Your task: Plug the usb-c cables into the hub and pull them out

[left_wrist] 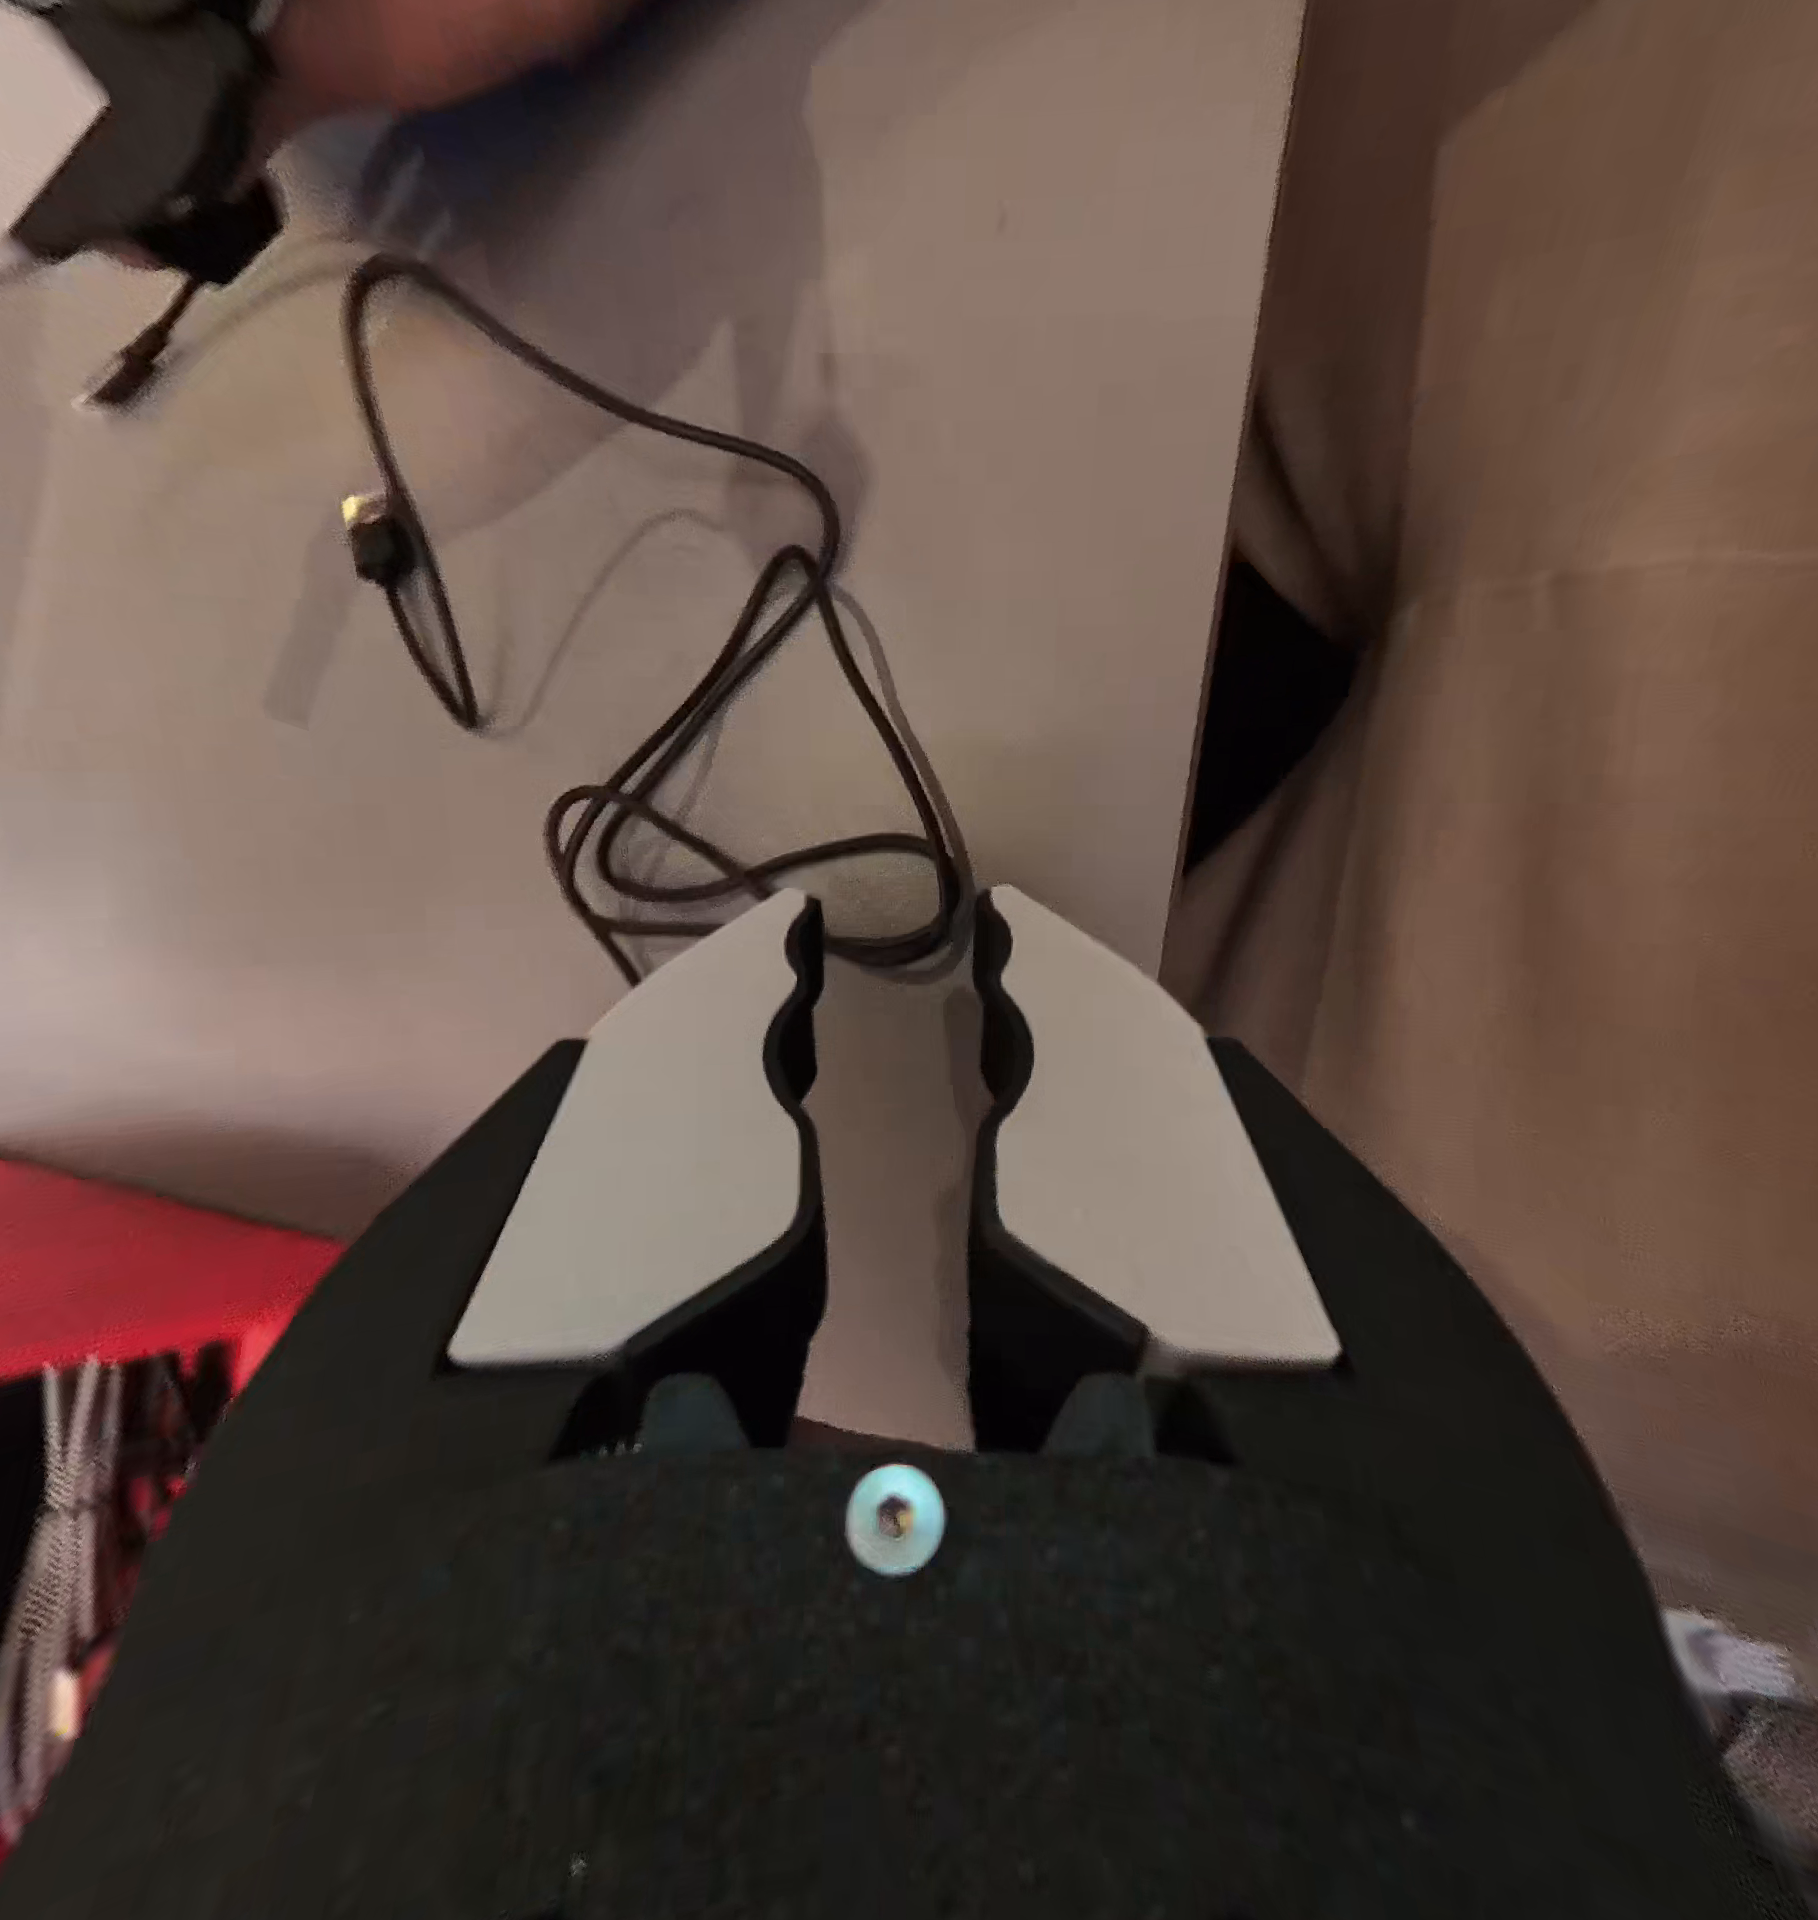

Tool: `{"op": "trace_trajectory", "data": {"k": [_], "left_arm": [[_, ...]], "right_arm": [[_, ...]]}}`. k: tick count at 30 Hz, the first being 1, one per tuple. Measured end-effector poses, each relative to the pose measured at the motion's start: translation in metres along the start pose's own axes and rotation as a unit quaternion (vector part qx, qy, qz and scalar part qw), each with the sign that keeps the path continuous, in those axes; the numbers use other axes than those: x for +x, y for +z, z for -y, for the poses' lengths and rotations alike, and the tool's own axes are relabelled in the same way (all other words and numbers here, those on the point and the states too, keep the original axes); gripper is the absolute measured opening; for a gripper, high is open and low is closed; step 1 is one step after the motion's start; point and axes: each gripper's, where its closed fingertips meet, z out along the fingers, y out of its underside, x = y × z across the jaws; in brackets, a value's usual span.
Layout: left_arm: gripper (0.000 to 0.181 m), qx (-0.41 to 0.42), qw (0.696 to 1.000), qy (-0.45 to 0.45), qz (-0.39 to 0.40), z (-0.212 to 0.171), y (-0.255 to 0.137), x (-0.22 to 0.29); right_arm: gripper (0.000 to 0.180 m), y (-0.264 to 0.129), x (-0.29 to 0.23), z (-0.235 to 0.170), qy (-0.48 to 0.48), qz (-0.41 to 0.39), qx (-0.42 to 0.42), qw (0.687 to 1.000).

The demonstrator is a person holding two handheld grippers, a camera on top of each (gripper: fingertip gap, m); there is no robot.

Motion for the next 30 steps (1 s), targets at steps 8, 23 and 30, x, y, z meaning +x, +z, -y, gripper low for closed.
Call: {"op": "trace_trajectory", "data": {"k": [8,23,30], "left_arm": [[0.026,-0.007,0.961,-0.246,0.127,-0.053,-0.011,-0.055],[0.009,-0.075,0.975,-0.203,0.055,-0.07,0.011,-0.05],[0.009,-0.199,0.945,-0.091,0.242,-0.074,-0.151,-0.123]], "right_arm": [[0.009,0.002,-0.004,0.002,-0.003,0.006,0.002,1.0],[0.009,0.001,-0.001,0.001,0.002,0.001,0.002,1.0],[0.009,-0.002,0.003,0.001,0.005,-0.005,0.002,1.0]]}}
